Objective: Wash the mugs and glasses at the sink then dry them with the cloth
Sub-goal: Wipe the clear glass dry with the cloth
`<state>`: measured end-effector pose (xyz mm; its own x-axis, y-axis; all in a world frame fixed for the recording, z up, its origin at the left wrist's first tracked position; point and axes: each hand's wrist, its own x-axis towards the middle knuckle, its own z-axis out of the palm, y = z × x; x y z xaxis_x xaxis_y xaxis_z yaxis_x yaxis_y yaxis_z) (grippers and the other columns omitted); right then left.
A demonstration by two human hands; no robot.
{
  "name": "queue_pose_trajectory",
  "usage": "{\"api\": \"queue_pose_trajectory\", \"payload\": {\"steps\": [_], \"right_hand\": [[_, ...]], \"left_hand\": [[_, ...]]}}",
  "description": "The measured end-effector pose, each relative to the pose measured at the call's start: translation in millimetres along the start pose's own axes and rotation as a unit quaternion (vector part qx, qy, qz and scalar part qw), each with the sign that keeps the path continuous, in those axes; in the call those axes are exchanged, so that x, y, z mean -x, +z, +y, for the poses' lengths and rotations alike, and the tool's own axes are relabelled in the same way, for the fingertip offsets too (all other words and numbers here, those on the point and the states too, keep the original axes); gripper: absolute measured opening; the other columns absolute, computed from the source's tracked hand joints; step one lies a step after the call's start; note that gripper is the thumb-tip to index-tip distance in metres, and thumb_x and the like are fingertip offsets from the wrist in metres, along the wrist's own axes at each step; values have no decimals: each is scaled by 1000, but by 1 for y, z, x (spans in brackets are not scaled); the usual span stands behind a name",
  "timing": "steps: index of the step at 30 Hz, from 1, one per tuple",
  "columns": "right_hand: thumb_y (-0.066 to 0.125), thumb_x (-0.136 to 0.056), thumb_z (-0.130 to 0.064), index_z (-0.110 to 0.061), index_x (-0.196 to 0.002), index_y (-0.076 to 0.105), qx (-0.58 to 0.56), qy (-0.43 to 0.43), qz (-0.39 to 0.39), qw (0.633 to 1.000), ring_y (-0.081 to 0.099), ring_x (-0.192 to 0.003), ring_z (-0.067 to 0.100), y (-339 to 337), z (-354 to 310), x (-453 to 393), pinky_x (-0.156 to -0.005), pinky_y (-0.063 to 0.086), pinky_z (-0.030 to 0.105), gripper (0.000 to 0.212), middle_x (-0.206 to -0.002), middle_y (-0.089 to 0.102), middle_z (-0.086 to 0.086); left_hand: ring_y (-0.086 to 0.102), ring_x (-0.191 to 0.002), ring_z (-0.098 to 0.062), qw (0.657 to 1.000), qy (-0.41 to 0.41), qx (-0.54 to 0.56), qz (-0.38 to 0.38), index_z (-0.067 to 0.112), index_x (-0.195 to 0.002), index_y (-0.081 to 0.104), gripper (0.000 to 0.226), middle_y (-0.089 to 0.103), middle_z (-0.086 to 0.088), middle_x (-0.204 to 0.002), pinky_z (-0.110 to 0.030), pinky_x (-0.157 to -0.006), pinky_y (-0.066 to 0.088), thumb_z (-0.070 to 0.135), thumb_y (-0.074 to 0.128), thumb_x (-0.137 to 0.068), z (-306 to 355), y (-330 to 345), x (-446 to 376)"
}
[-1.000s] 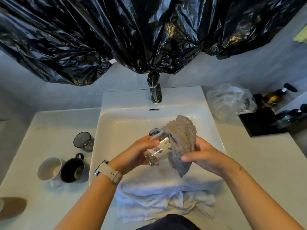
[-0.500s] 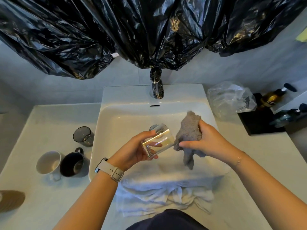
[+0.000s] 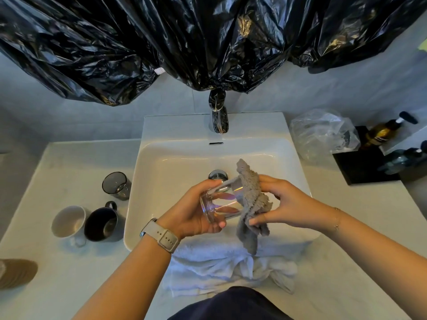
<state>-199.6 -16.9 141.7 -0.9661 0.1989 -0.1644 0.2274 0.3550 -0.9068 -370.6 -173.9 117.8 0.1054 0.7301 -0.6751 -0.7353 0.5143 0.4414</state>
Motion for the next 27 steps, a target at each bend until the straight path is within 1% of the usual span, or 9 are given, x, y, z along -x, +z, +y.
{"api": "queue_pose_trajectory", "payload": {"steps": [3,6,11,15,17,20,22,24,27], "right_hand": [[87,-65,-28,-26,-111,63,-97,69,10,993,67,-71,8,11,3,-3,-58,54,24,52,-89,73,-10],[86,-62,-30,-25,-106,65,-139,89,-7,986,65,-59,21,16,4,-7,-45,53,30,50,-79,74,5],[80,-74,-2,-15,-106,67,-207,57,-21,976,69,-59,5,20,1,-9,-49,51,12,37,-75,75,-4],[76,-75,-5,-14,-100,70,-225,54,-1,973,69,-65,3,22,-4,-13,-54,50,10,27,-72,74,-7],[75,-79,2,-15,-100,72,-227,65,-59,970,69,-64,5,19,-8,-11,-53,52,12,27,-74,75,-2],[81,-75,-5,0,-113,64,-153,99,-172,968,70,-69,23,9,-13,-5,-58,58,32,43,-90,73,20],[80,-77,-5,5,-110,63,-108,89,-208,968,66,-65,10,3,-13,-2,-54,53,23,38,-82,74,6],[79,-79,-6,-12,-106,65,-77,90,-195,974,62,-58,3,0,-16,-1,-50,49,17,30,-72,71,-8],[80,-79,-9,-34,-86,70,-117,87,-119,982,60,-52,11,4,-18,-3,-45,46,22,28,-65,68,-3]], "left_hand": [[61,-60,-28,999,39,-1,35,10,-94,72,38,69,-19,-92,-30,-59,51,43,68,-77,-4,7,-5],[59,-60,-23,995,76,-27,65,16,-85,76,30,68,-14,-85,-30,-59,49,44,66,-78,-8,14,-8],[58,-54,-19,989,86,-81,89,24,-73,79,39,70,-8,-75,-25,-55,46,47,53,-89,-9,20,-10],[51,-48,-20,990,51,-63,111,10,-88,69,45,63,-9,-67,-21,-50,38,47,44,-92,-6,23,-12],[49,-49,-20,993,16,-60,98,7,-89,62,44,61,-10,-67,-20,-48,35,47,43,-91,-3,21,-11],[48,-50,-20,995,-44,-81,40,5,-85,59,45,59,-11,-71,-18,-46,33,48,45,-88,3,19,-8],[51,-54,-20,995,-63,-81,6,5,-85,61,46,60,-11,-74,-18,-48,37,50,50,-83,5,21,-6],[53,-60,-22,996,-61,-57,-10,7,-84,66,46,63,-12,-78,-21,-52,43,51,56,-80,7,22,-6],[55,-67,-24,999,-24,-30,-16,10,-87,73,46,66,-13,-86,-26,-57,46,54,60,-81,7,20,-6]]}}
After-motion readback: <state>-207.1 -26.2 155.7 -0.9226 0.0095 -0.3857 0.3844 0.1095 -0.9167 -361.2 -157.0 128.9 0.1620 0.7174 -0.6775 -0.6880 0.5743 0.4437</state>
